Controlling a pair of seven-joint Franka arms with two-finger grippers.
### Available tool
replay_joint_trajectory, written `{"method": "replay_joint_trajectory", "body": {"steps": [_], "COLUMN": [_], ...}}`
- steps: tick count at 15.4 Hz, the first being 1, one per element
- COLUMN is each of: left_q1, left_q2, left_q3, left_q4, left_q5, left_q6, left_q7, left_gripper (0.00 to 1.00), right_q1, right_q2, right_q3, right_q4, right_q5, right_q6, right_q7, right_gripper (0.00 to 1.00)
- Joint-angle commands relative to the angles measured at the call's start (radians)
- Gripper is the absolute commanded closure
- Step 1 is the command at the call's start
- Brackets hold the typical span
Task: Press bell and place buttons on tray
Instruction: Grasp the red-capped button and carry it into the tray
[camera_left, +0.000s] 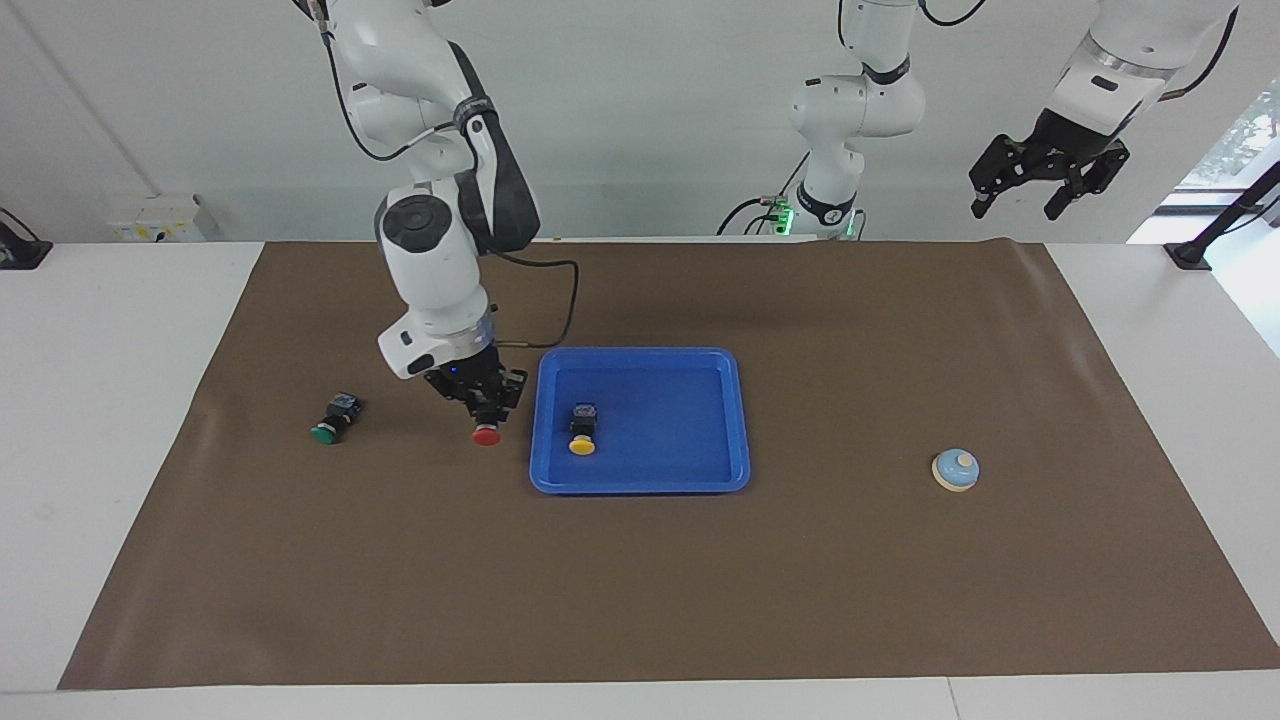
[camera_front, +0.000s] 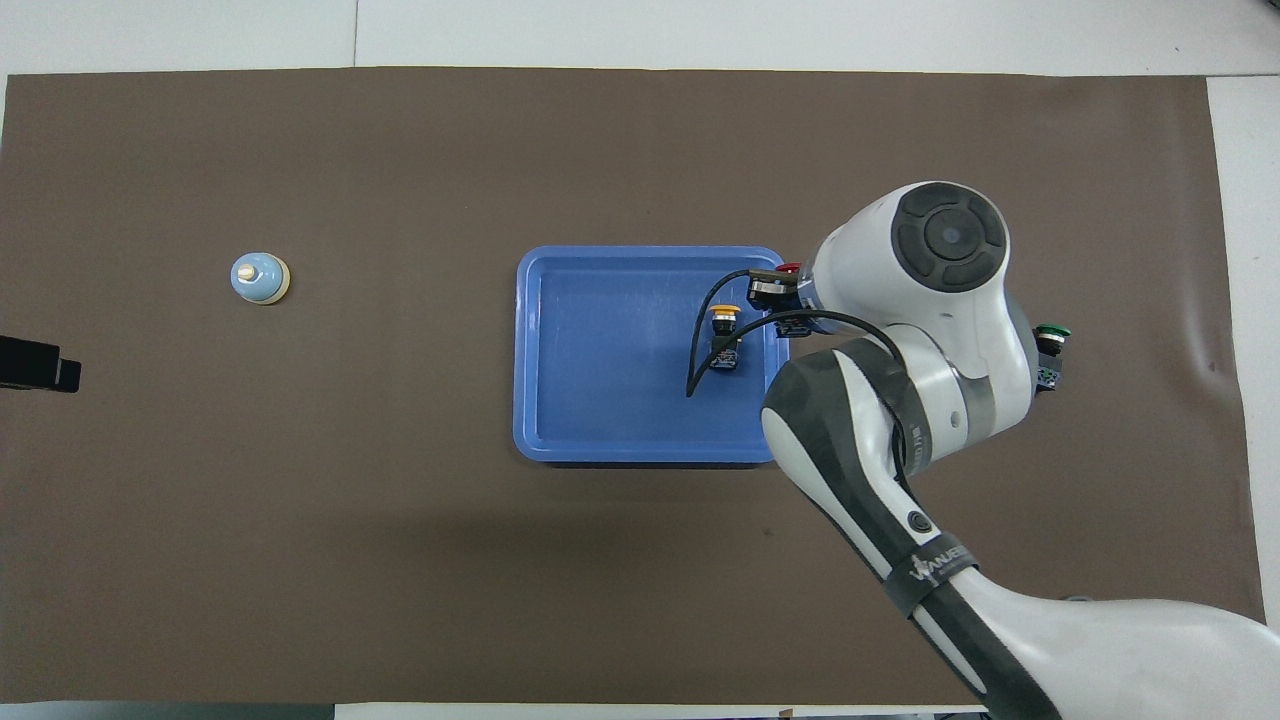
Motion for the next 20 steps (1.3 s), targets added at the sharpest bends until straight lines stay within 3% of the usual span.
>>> {"method": "replay_joint_trajectory", "body": {"steps": [1, 4, 9, 12, 15, 16, 17, 18, 20], "left_q1": [-0.020, -0.020, -0.020, -0.020, -0.020, -0.020, -0.020, -0.020, -0.020], "left_q2": [-0.011, -0.011, -0.011, -0.011, -0.011, -0.011, -0.011, -0.011, -0.011], "left_q3": [0.009, 0.009, 0.009, 0.009, 0.009, 0.009, 0.009, 0.009, 0.009], "left_q4": [-0.010, -0.010, -0.010, -0.010, -0.010, -0.010, -0.010, -0.010, -0.010], "left_q5": [0.032, 0.032, 0.032, 0.032, 0.032, 0.032, 0.032, 0.032, 0.032], "left_q6": [-0.008, -0.008, -0.008, -0.008, -0.008, -0.008, -0.008, -0.008, -0.008], "left_q7": [-0.012, -0.012, -0.012, -0.012, -0.012, -0.012, -0.012, -0.012, -0.012], "left_gripper": [0.00, 0.00, 0.00, 0.00, 0.00, 0.00, 0.00, 0.00, 0.00], "right_q1": [0.047, 0.122, 0.154, 0.171, 0.171, 0.170, 0.170, 0.170, 0.168], "right_q2": [0.073, 0.130, 0.183, 0.196, 0.194, 0.194, 0.194, 0.194, 0.191], "right_q3": [-0.001, -0.002, -0.002, -0.002, -0.002, -0.002, -0.002, -0.002, -0.002], "right_q4": [0.089, 0.097, 0.074, 0.020, 0.015, 0.015, 0.018, 0.023, 0.053], "right_q5": [0.011, 0.003, -0.003, -0.003, -0.004, -0.003, -0.003, -0.003, -0.003], "right_q6": [-0.024, 0.011, 0.094, 0.160, 0.151, 0.148, 0.145, 0.139, 0.099], "right_q7": [0.025, 0.092, 0.117, 0.123, 0.127, 0.137, 0.150, 0.178, 0.233], "right_gripper": [1.00, 1.00, 1.00, 1.00, 1.00, 0.91, 0.17, 0.00, 0.00]}}
